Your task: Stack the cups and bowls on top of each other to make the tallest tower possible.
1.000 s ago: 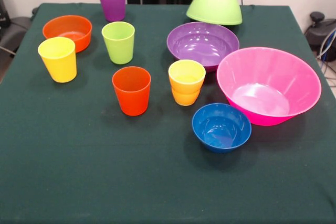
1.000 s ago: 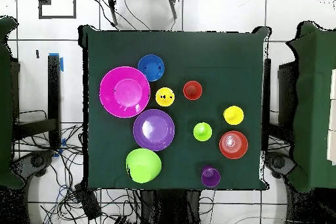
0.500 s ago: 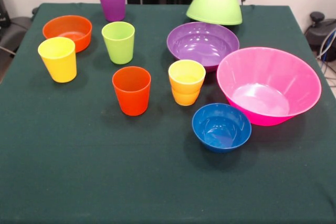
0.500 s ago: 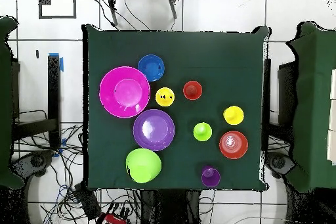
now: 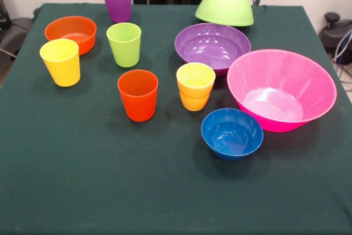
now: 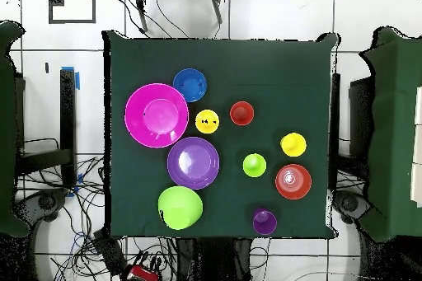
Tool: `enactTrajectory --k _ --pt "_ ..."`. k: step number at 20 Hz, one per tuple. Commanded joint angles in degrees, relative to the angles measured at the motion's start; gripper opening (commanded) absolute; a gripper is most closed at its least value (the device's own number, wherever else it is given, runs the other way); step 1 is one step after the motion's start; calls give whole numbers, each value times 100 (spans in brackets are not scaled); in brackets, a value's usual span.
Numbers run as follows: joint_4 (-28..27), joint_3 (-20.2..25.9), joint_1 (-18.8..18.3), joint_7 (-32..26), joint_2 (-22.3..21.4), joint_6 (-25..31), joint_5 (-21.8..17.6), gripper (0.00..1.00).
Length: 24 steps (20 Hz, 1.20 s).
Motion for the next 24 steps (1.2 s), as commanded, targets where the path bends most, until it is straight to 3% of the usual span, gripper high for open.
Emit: enactTrajectory --k 1,10,24 --pt "-490 875 11 705 520 225 276 100" --pt "-311 826 46 656 468 223 351 100" --pt "151 638 -320 800 535 -252 -433 100"
